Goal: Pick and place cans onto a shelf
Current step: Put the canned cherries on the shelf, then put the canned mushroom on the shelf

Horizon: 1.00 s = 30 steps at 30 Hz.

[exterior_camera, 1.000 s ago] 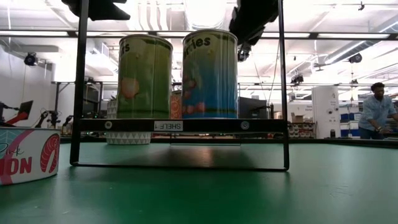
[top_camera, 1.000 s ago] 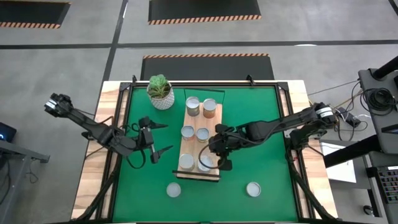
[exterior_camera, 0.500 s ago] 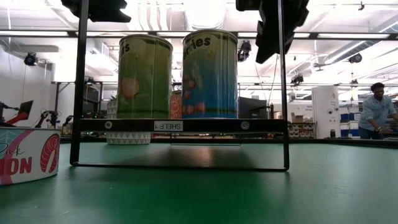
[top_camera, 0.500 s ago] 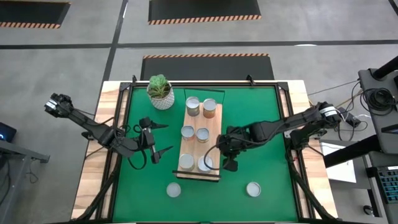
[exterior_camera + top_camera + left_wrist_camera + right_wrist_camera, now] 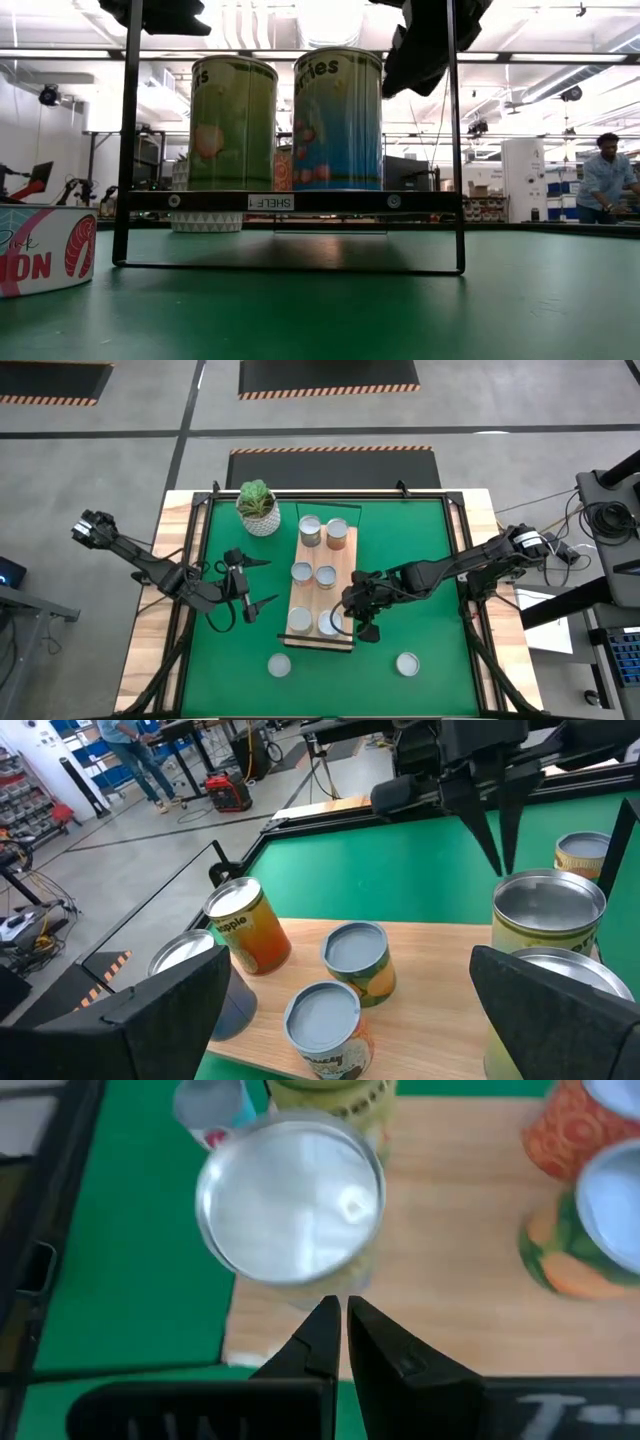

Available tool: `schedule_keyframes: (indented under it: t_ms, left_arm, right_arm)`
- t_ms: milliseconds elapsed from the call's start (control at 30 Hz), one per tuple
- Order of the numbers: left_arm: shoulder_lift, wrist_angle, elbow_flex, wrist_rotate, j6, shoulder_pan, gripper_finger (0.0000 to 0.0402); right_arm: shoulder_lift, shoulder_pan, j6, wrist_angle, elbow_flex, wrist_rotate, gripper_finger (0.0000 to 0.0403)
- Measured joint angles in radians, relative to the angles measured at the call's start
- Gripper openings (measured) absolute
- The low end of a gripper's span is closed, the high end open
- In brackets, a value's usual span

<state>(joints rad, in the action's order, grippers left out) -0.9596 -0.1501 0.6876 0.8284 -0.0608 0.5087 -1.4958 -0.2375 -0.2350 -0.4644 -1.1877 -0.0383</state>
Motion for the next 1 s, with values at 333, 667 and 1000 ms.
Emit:
schedule_keyframes:
  t_ms: [333, 667, 1000]
  left_arm:
    - [0.000, 0.000, 0.000, 0.000, 0.023, 0.000, 0.0393]
    - [0.000, 0.000, 0.000, 0.000, 0.023, 0.000, 0.0393]
    - [0.000, 0.001, 0.000, 0.000, 0.016, 0.000, 0.0393]
  right_arm:
    - [0.000, 0.000, 0.003, 0.059, 0.025, -0.047, 0.0013]
    - [0.000, 0.000, 0.018, 0.113, 0.032, -0.040, 0.0013]
    - [0.013, -0.003, -0.022, -0.175, -0.106, -0.013, 0.0013]
